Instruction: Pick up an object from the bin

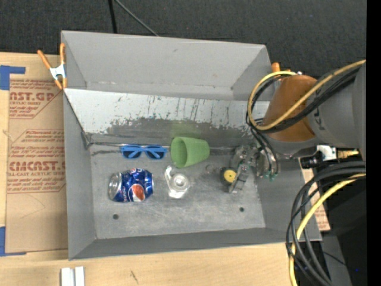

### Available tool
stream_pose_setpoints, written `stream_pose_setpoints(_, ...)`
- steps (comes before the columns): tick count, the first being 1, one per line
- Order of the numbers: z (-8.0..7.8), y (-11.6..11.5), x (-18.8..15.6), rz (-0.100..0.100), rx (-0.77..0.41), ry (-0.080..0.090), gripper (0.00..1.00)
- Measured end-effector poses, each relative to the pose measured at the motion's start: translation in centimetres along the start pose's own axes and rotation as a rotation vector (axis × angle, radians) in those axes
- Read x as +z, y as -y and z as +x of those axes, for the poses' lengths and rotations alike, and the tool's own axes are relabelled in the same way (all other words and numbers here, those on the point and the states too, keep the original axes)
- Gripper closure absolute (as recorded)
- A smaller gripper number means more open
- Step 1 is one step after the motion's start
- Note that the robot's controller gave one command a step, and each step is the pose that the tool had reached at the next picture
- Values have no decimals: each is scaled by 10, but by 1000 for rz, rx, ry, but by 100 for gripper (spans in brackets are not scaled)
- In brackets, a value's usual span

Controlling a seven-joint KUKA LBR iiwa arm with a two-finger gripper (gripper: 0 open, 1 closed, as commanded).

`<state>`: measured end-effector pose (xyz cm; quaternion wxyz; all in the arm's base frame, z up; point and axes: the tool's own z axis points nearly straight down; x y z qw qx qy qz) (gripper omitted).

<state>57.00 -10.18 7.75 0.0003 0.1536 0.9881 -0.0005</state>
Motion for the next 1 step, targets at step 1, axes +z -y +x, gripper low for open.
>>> stream_pose_setpoints(1,-6,16,-213,-2,22,10,100)
